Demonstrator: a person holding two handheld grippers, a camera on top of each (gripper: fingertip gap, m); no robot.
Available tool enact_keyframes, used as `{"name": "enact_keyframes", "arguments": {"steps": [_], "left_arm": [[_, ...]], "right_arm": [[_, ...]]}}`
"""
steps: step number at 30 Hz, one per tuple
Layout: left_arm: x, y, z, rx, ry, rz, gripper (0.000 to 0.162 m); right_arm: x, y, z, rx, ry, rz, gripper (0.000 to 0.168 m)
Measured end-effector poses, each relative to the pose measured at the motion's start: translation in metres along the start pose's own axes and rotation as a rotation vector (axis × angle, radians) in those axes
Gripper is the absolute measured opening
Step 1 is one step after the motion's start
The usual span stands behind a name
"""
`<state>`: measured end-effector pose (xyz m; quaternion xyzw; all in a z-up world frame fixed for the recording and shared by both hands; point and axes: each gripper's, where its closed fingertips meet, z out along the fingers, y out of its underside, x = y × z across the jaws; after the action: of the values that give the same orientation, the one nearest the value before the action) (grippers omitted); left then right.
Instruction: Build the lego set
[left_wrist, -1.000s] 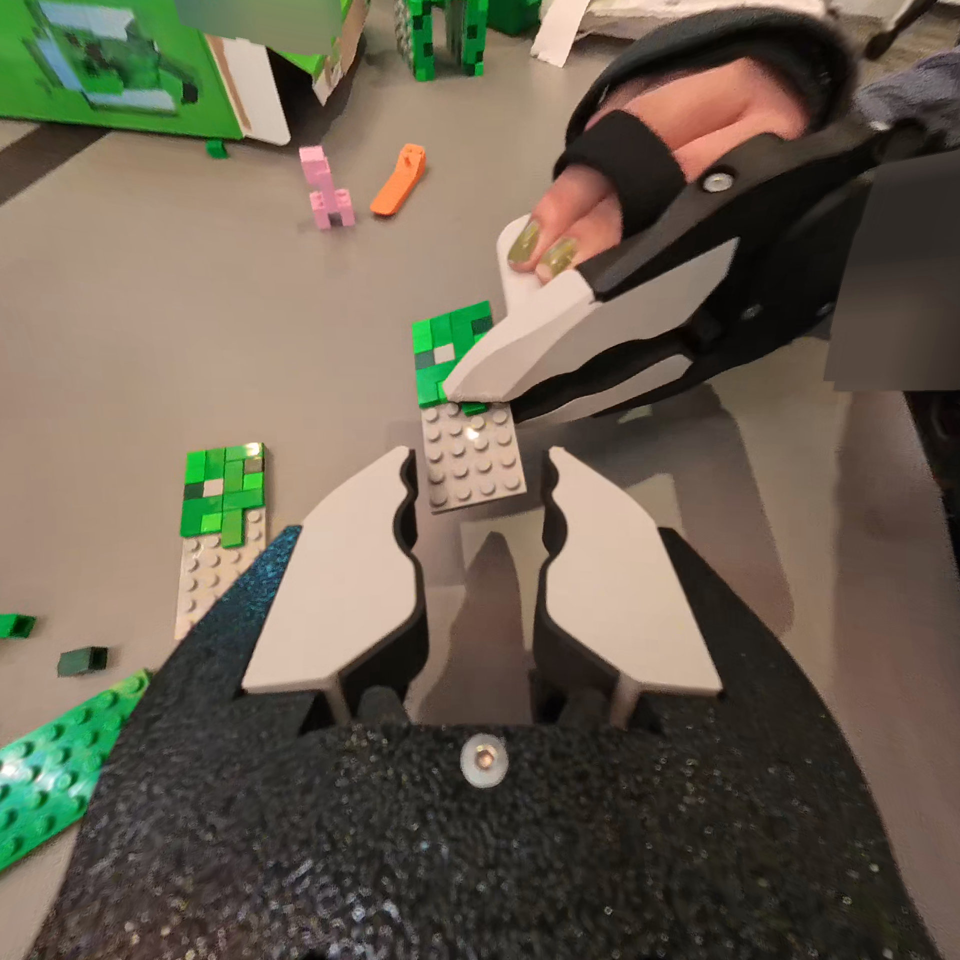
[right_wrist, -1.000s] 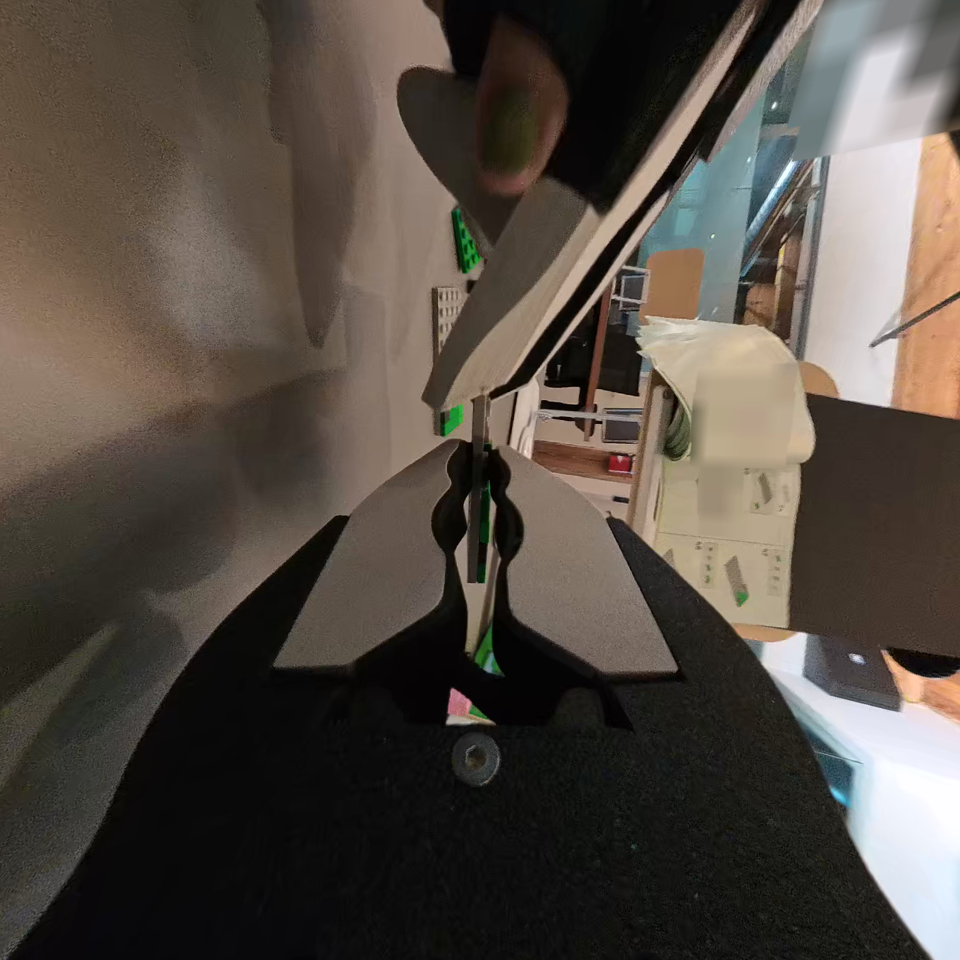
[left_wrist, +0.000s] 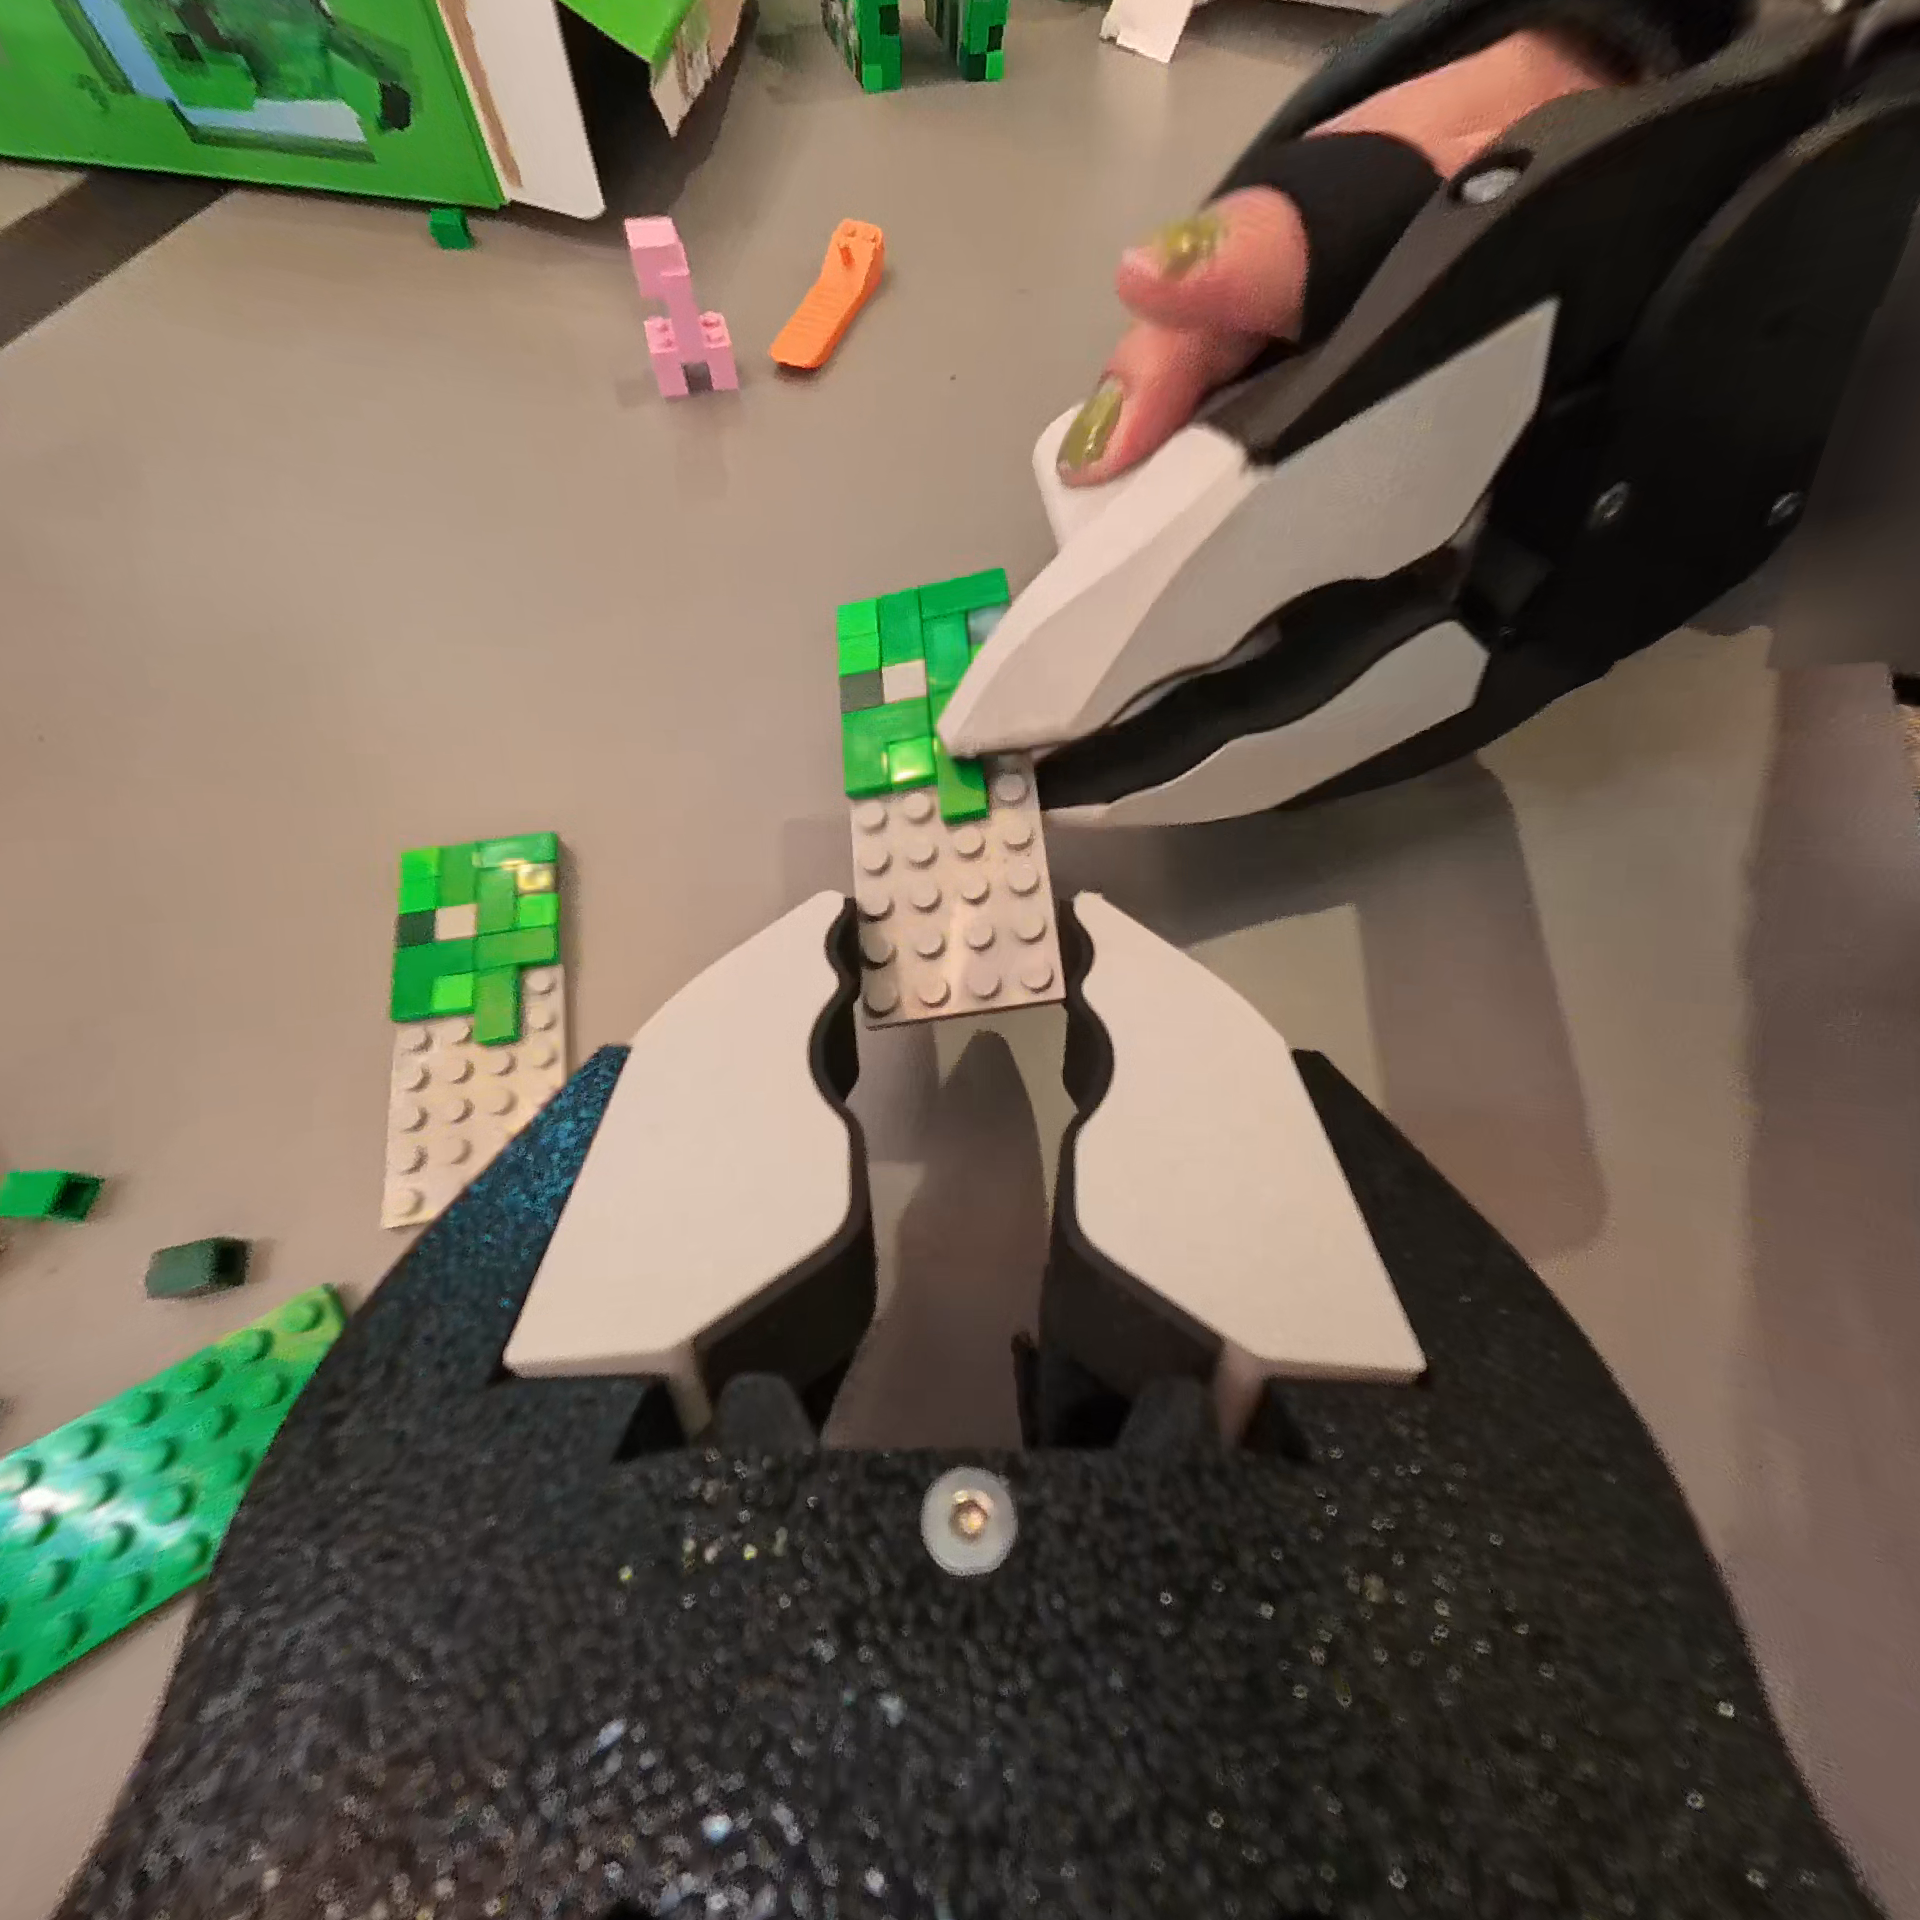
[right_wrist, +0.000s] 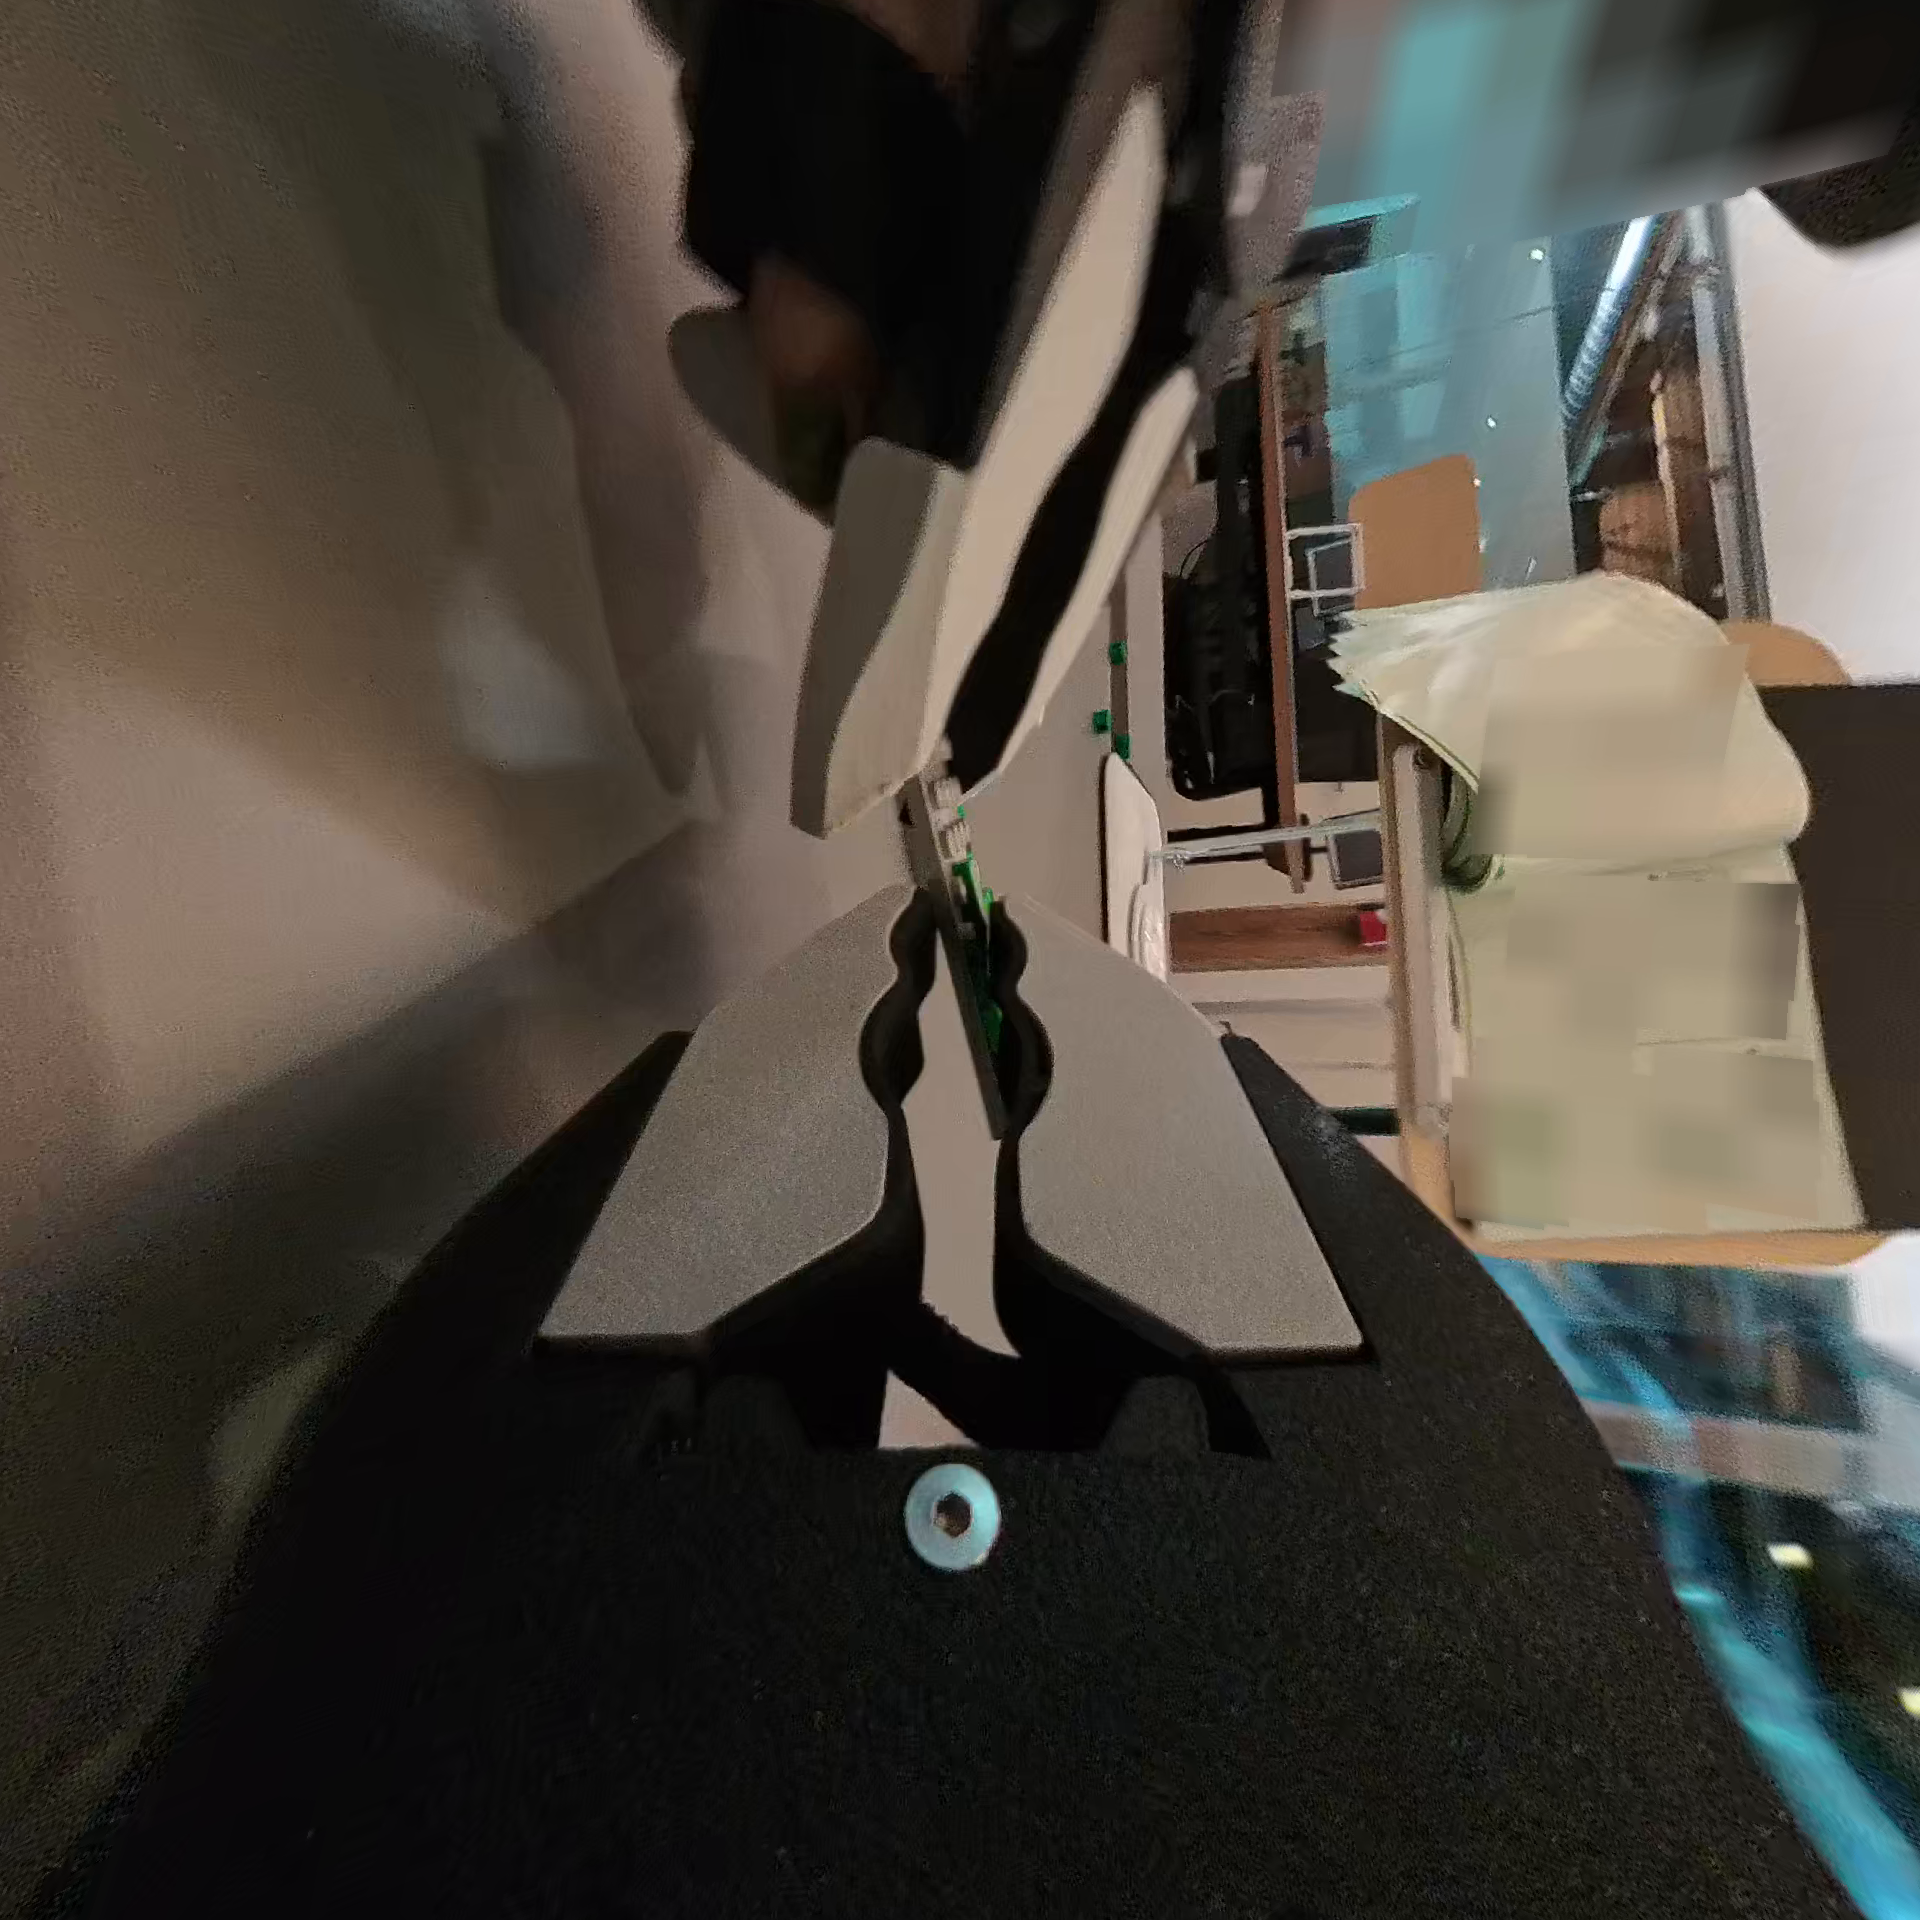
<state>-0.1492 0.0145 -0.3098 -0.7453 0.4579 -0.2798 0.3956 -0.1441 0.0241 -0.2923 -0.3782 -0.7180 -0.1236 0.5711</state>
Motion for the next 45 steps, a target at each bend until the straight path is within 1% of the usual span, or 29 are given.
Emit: {"name": "enact_keyframes", "arguments": {"steps": [1, 2, 3, 4, 6, 8, 12, 14, 18, 21, 23, 25, 28, 30, 31, 33, 36, 39, 40, 42, 45], "left_arm": [[-0.003, 0.001, -0.001, -0.006, -0.019, 0.018, 0.036], [-0.007, 0.004, -0.002, -0.018, -0.037, 0.048, 0.036], [-0.009, 0.005, -0.003, -0.018, -0.051, 0.077, 0.036], [-0.01, 0.006, -0.003, -0.021, -0.058, 0.091, 0.036], [-0.013, 0.01, -0.002, -0.038, -0.061, 0.1, 0.036], [-0.014, 0.016, -0.002, -0.065, -0.051, 0.109, 0.036], [-0.011, 0.034, -0.002, -0.164, -0.009, 0.12, 0.036], [-0.01, 0.041, -0.004, -0.203, 0.001, 0.122, 0.036], [-0.013, 0.045, -0.01, -0.17, 0.042, 0.068, 0.036], [-0.013, 0.047, -0.013, -0.157, 0.078, 0.053, 0.037], [-0.013, 0.047, -0.014, -0.161, 0.08, 0.071, 0.038], [-0.012, 0.048, -0.014, -0.163, 0.081, 0.091, 0.04], [-0.01, 0.049, -0.015, -0.172, 0.099, 0.088, 0.049], [-0.017, 0.049, -0.019, -0.174, 0.063, 0.101, 0.054], [-0.021, 0.045, -0.022, -0.146, 0.042, 0.107, 0.054], [-0.031, 0.028, -0.029, -0.023, -0.019, 0.099, 0.054], [-0.048, 0.006, -0.041, 0.184, -0.143, 0.094, 0.05], [-0.057, -0.005, -0.053, 0.291, -0.248, 0.144, 0.045], [-0.057, -0.008, -0.056, 0.317, -0.269, 0.164, 0.041], [-0.059, -0.011, -0.062, 0.35, -0.315, 0.211, 0.018], [-0.062, -0.012, -0.069, 0.37, -0.375, 0.259, 0.003]], "right_arm": [[0.001, -0.001, -0.001, 0.025, 0.0, 0.071, 0.025], [0.0, -0.001, -0.001, 0.031, -0.031, 0.148, 0.046], [0.001, 0.001, -0.002, 0.037, -0.054, 0.237, 0.053], [0.003, 0.001, -0.003, 0.058, -0.06, 0.315, 0.055], [0.007, 0.004, -0.005, 0.093, -0.048, 0.4, 0.052], [0.008, 0.008, -0.005, 0.111, -0.038, 0.437, 0.05], [0.009, 0.017, -0.003, 0.151, 0.022, 0.518, 0.042], [0.019, 0.024, -0.005, 0.159, 0.062, 0.578, 0.041], [0.039, 0.037, -0.011, 0.229, 0.116, 0.823, 0.043], [0.047, 0.047, -0.011, 0.25, 0.127, 0.945, 0.04], [0.053, 0.052, -0.013, 0.272, 0.154, 0.999, 0.035], [0.058, 0.056, -0.013, 0.289, 0.176, 1.031, 0.031], [0.062, 0.058, -0.012, 0.298, 0.198, 1.043, 0.028], [0.063, 0.058, -0.009, 0.3, 0.209, 1.024, 0.026], [0.064, 0.057, -0.008, 0.301, 0.216, 1.011, 0.023], [0.065, 0.055, -0.006, 0.308, 0.228, 0.987, 0.018], [0.067, 0.052, -0.002, 0.317, 0.245, 0.971, 0.007], [0.069, 0.051, 0.003, 0.32, 0.246, 0.98, 0.003], [0.069, 0.051, 0.004, 0.317, 0.248, 0.981, 0.001], [0.069, 0.051, 0.005, 0.318, 0.246, 0.978, 0.0], [0.07, 0.051, 0.003, 0.333, 0.246, 0.979, 0.0]]}}
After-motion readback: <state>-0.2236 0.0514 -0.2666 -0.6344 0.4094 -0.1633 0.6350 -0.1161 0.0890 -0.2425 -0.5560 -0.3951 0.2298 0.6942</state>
